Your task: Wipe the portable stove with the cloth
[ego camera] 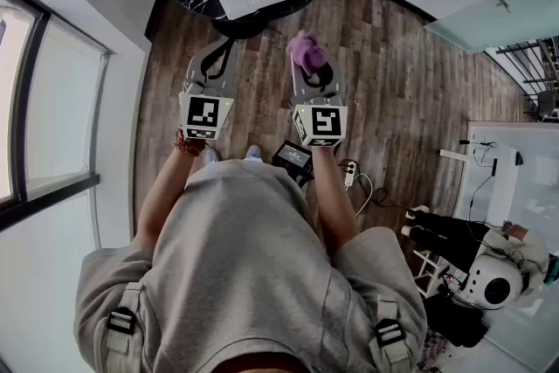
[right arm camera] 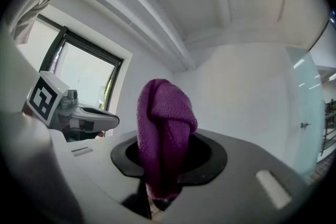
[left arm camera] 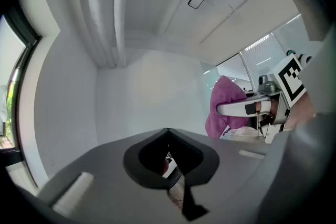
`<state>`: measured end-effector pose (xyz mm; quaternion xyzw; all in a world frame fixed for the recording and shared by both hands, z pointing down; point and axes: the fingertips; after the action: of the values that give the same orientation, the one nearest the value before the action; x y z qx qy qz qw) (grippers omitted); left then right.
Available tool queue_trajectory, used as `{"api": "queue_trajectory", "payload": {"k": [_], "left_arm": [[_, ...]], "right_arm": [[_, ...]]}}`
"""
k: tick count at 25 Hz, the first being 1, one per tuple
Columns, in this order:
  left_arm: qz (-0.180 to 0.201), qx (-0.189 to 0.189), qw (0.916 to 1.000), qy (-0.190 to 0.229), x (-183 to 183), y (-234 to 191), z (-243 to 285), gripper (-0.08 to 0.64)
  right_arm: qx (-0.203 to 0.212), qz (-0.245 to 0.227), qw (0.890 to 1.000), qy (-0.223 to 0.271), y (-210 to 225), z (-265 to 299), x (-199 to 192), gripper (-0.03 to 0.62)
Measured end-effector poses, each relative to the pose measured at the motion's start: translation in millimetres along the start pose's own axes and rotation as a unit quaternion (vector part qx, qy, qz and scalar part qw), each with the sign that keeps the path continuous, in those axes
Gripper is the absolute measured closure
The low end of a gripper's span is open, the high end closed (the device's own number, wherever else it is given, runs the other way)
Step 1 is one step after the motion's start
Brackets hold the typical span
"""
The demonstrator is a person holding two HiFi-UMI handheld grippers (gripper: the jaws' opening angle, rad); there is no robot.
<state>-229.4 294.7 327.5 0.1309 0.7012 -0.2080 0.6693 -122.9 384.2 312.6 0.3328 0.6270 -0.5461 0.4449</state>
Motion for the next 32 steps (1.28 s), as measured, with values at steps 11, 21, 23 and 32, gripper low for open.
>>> {"api": "queue_trajectory", "payload": {"k": [11, 21, 23, 32], "left_arm": [[0.009, 0.006, 0.9999, -0.013, -9.3, 6.4, 9.9, 0.558], [0.02, 0.026, 0.9988, -0.036, -27.8, 18.6, 14.7, 0.558], [0.016, 0.029, 0.9988, -0.037, -35.8, 31.1, 13.5, 0.558], [0.013, 0.051, 0.9961, -0.07, -55.0, 13.6, 2.2, 0.558]], "right_arm": [[0.016, 0.027, 0.999, -0.007, 14.0, -1.2, -22.0, 0.442], [0.059, 0.019, 0.998, 0.005, 30.8, -6.2, -43.4, 0.413], [0.076, 0.003, 0.997, -0.003, 36.5, -11.8, -51.0, 0.411], [0.118, 0.01, 0.993, -0.023, 40.0, 8.5, -81.7, 0.413]]}}
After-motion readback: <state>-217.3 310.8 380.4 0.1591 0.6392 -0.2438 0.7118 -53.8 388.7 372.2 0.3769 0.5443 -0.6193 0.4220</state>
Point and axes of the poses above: the fingertips, and each gripper's own axes: z forward along the fingers, y to its right, x out of its top, and after that the axes turned 15 degrees about -z, right-handed
